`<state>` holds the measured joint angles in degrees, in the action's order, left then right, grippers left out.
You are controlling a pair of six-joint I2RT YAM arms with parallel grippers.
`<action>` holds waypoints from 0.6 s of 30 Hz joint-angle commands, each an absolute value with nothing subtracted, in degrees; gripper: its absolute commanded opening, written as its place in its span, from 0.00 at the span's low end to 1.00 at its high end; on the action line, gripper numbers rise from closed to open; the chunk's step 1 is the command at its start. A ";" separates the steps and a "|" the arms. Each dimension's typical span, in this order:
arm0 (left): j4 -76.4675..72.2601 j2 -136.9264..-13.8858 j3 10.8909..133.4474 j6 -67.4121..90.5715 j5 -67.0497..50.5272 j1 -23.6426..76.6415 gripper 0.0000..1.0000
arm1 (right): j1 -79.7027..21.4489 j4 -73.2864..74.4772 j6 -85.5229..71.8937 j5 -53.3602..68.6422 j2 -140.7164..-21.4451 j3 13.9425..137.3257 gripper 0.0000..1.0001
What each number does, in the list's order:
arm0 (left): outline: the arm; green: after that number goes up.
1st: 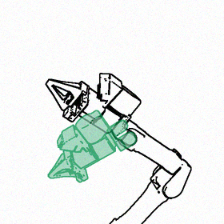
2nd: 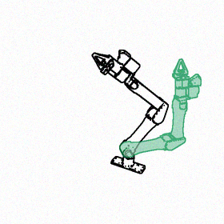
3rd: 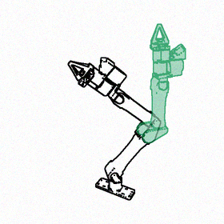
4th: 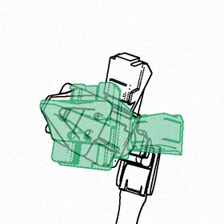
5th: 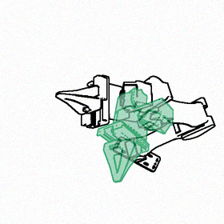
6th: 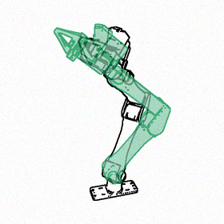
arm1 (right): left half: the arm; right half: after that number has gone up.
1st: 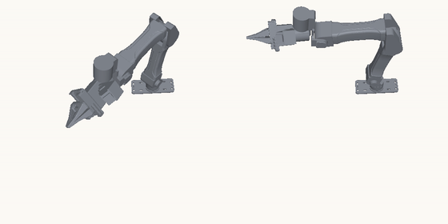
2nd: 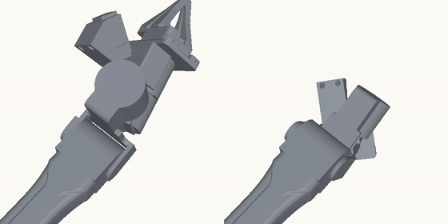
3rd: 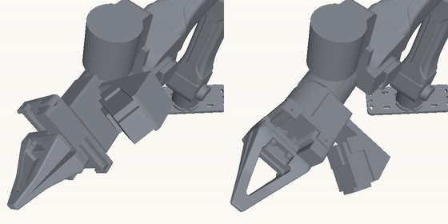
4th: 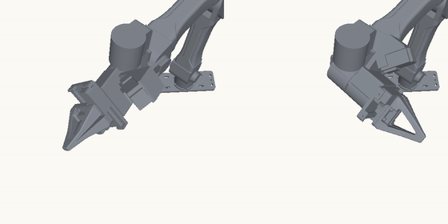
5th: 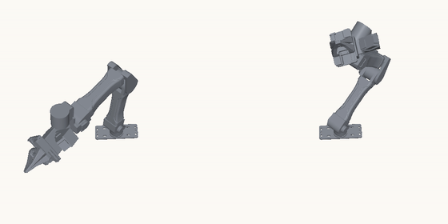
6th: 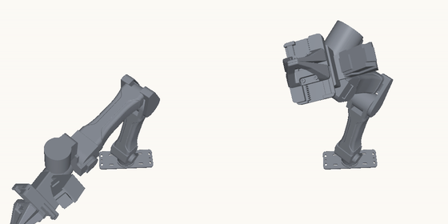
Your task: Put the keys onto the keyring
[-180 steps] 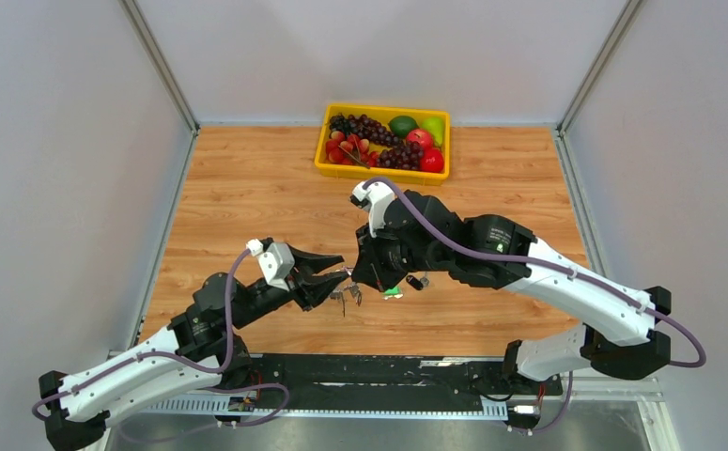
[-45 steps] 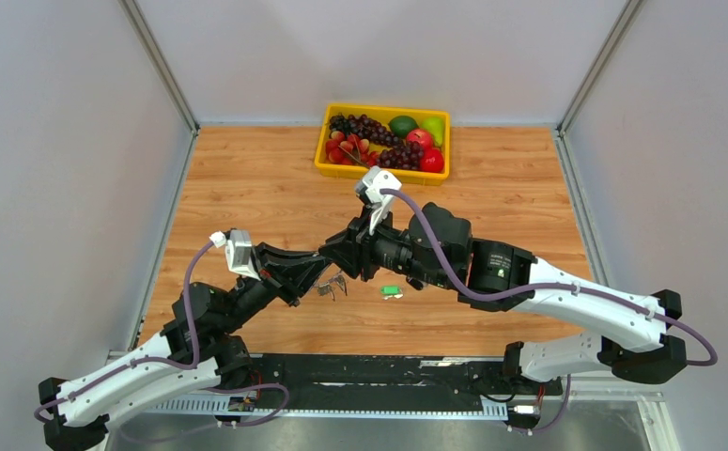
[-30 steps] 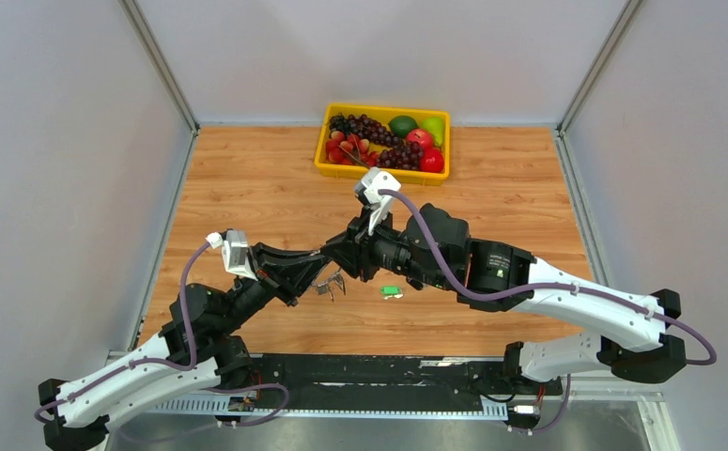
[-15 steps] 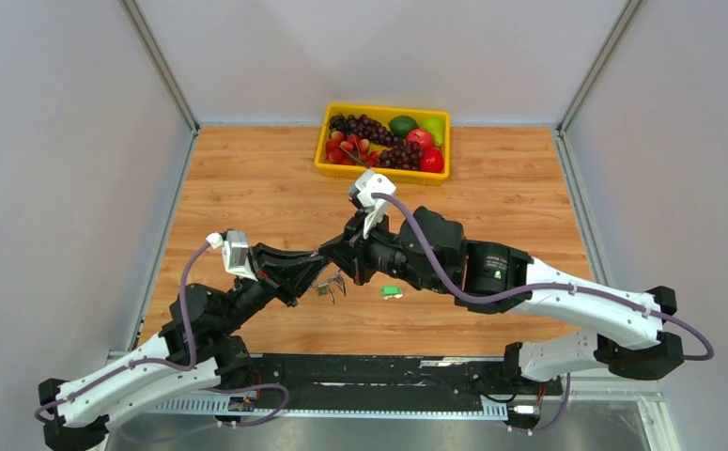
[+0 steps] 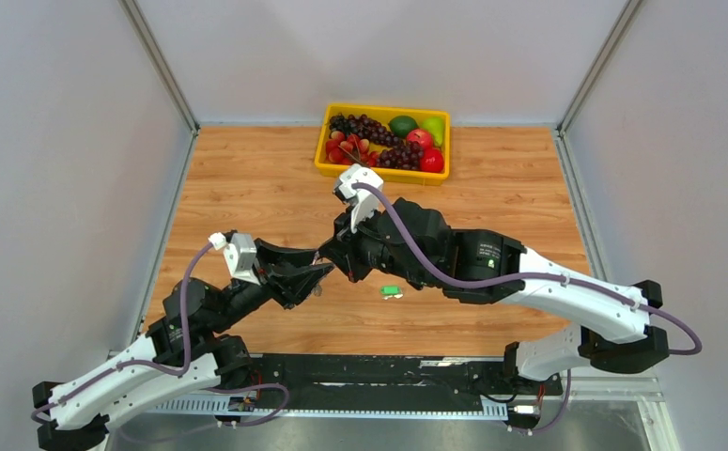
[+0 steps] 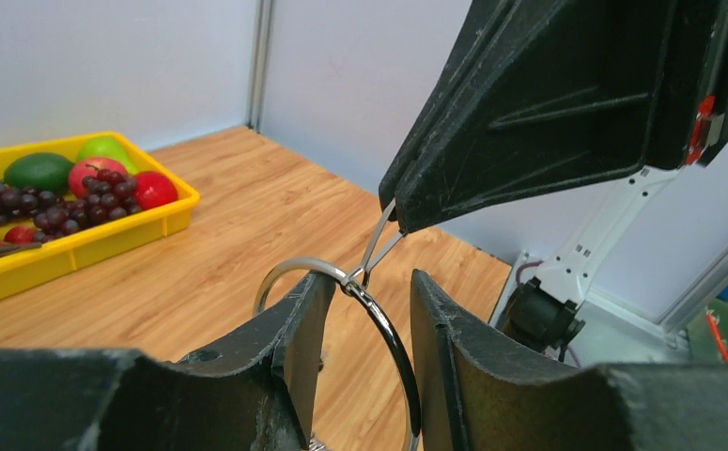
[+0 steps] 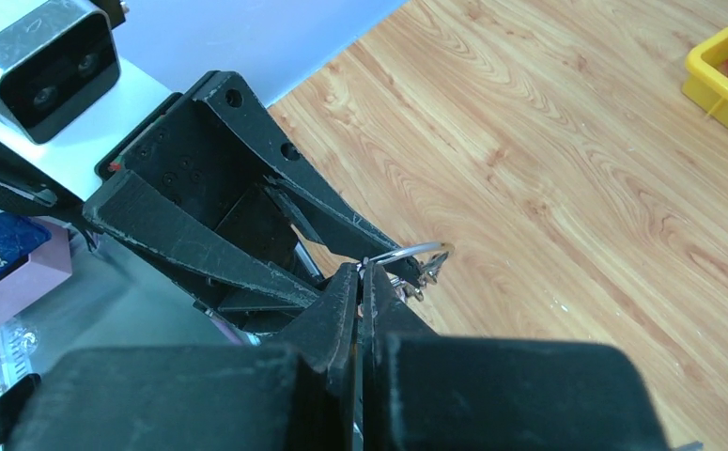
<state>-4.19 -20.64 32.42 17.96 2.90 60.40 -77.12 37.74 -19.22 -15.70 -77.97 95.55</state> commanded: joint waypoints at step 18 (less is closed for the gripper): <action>-1.76 -22.23 36.25 10.08 0.35 60.58 0.47 | -77.43 45.70 -22.57 -17.86 -81.86 103.92 0.00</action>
